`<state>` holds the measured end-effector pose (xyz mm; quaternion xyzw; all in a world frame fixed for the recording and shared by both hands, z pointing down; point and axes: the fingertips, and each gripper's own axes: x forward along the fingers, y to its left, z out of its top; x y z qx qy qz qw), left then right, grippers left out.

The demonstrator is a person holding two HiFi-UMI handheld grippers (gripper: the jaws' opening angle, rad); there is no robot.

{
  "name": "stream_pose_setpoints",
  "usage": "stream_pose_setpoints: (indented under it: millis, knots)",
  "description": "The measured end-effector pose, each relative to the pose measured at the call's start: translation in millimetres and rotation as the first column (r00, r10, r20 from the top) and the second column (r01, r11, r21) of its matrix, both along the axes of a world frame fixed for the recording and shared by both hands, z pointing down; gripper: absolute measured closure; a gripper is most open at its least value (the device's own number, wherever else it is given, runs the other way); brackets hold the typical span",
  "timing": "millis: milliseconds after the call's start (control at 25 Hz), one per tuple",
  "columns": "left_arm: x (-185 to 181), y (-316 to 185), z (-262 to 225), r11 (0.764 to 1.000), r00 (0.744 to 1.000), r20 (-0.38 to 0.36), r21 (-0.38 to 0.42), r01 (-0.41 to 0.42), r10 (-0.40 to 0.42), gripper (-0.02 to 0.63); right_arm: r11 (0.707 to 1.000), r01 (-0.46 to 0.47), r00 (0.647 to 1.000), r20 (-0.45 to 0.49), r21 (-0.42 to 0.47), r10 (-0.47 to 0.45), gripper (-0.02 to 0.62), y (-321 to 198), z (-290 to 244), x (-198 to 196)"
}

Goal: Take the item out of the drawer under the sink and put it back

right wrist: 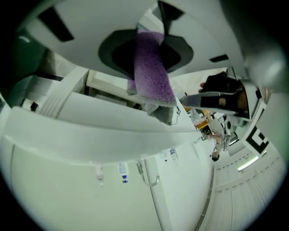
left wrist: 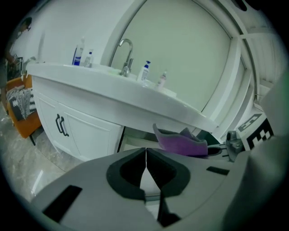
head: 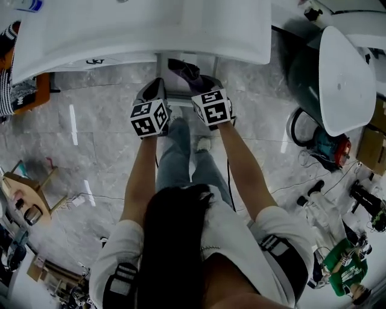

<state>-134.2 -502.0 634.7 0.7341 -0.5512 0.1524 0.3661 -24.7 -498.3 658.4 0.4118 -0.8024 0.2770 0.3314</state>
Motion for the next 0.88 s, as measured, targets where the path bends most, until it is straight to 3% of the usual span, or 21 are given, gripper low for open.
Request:
stream_pose_setpoints:
  millis: [160, 320, 600, 880]
  knots:
    - [24.1, 20.7, -40.2, 0.997, 0.999, -0.013, 0.06, -0.039, 0.04, 0.601, 0.997, -0.051, 0.994, 0.096, 0.06, 0.045, 0.494, 17.3, -55.0, 11.9]
    - [48.1, 30.3, -87.2, 0.988, 0.998, -0.051, 0.152, -0.028, 0.036, 0.601, 0.986, -0.073, 0.983, 0.177, 0.151, 0.046, 0.494, 21.0, -120.3, 31.7]
    - [79.6, 89.1, -179.1, 0.944, 0.998, -0.042, 0.33, -0.025, 0.041, 0.601, 0.96, -0.11, 0.928, 0.372, 0.258, 0.007, 0.492, 75.3, -217.6, 66.0]
    - [90.0, 148.2, -240.9, 0.919, 0.994, -0.108, 0.394, 0.028, 0.016, 0.601, 0.946, -0.12, 0.895, 0.445, 0.302, -0.028, 0.492, 115.9, -264.7, 86.6]
